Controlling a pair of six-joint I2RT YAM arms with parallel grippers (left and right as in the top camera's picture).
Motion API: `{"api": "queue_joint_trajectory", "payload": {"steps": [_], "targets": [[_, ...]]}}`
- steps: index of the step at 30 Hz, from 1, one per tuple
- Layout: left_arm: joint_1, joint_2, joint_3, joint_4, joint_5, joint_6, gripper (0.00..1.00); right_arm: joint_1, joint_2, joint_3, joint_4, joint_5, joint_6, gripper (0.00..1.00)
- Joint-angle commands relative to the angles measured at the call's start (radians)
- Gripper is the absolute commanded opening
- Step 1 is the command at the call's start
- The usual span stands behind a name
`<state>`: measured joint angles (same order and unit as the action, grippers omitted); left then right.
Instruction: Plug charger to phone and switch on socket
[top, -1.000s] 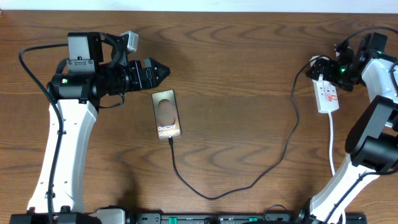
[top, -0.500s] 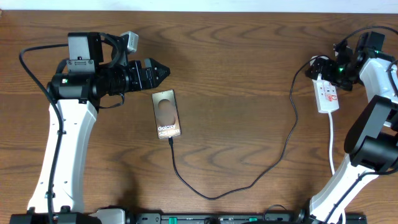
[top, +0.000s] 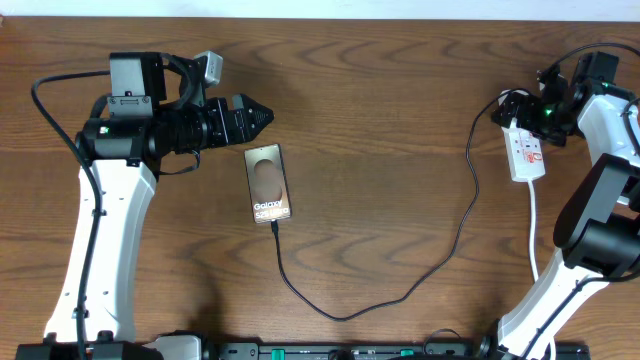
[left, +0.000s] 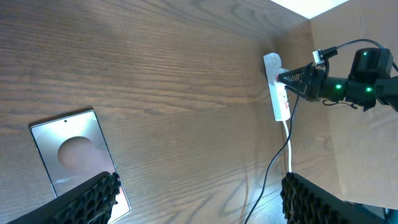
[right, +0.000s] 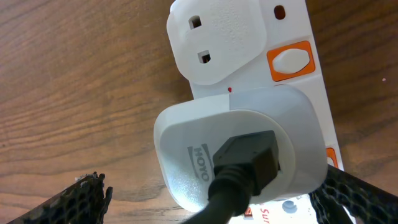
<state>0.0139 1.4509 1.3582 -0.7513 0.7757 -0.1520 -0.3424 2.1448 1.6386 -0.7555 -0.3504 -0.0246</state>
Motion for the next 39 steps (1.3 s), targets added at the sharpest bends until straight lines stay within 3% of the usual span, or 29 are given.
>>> {"api": "queue_joint_trajectory", "payload": {"steps": [1,9,39], "targets": [[0.0,-0.007,0.006,-0.001,-0.01,0.022,0.85,0.043,0.002,-0.043,0.018,-0.151,0.014,0.99],[0.0,-0.007,0.006,-0.001,-0.009,0.022,0.85,0.044,0.002,-0.114,0.08,-0.192,0.032,0.99],[0.0,-0.007,0.006,-0.004,-0.009,0.025,0.85,0.094,0.002,-0.122,0.043,-0.201,0.071,0.99]]}}
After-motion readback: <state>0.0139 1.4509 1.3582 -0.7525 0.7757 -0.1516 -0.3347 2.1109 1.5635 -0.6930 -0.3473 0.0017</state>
